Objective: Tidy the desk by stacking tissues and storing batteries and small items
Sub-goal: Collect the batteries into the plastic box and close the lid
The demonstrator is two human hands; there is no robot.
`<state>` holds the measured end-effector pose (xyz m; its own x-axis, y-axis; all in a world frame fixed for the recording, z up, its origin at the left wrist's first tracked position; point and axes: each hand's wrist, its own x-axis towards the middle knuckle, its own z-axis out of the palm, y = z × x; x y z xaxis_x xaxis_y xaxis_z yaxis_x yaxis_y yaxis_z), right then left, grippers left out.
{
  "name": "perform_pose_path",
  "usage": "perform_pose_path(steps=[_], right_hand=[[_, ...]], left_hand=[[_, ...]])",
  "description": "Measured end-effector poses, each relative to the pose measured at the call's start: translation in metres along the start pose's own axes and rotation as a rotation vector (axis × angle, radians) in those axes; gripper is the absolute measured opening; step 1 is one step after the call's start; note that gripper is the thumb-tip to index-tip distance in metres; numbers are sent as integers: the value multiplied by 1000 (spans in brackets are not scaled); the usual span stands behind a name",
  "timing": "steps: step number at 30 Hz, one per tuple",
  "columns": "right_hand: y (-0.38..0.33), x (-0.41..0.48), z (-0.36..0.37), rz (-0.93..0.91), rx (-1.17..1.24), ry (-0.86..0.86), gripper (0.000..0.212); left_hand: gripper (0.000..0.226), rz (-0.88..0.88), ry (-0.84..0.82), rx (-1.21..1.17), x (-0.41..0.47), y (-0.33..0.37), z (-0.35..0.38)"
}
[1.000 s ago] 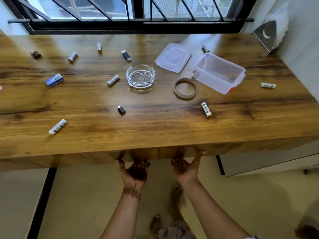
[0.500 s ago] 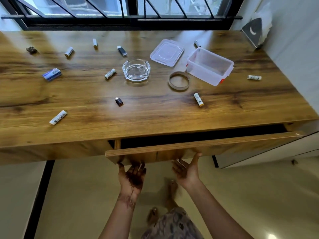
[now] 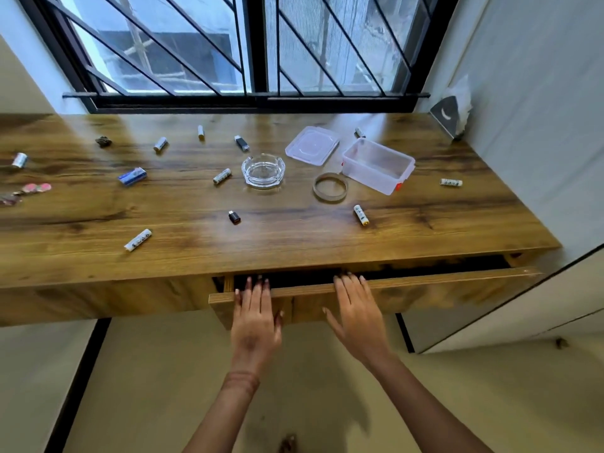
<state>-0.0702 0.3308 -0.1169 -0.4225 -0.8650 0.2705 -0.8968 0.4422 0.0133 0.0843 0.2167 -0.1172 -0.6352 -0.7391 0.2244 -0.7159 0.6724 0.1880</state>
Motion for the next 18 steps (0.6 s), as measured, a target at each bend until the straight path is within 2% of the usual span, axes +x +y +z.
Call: perform_pose_path(steps=[3,8,13,18], right_hand=[[0,-1,-4,28,6,1,62],[0,-15,-10,-6,23,6,66],[-2,-43,-16,-36,47,30,71],[-6,-77,-23,-47,64,57,75]], left_hand=[[57,4,4,51,-4,2,-5],[71,-6,-19,90,-19,11,-17],[82,-13,-50,71,-50,16,-26],[82,-32,-66,39,-85,18,-31]])
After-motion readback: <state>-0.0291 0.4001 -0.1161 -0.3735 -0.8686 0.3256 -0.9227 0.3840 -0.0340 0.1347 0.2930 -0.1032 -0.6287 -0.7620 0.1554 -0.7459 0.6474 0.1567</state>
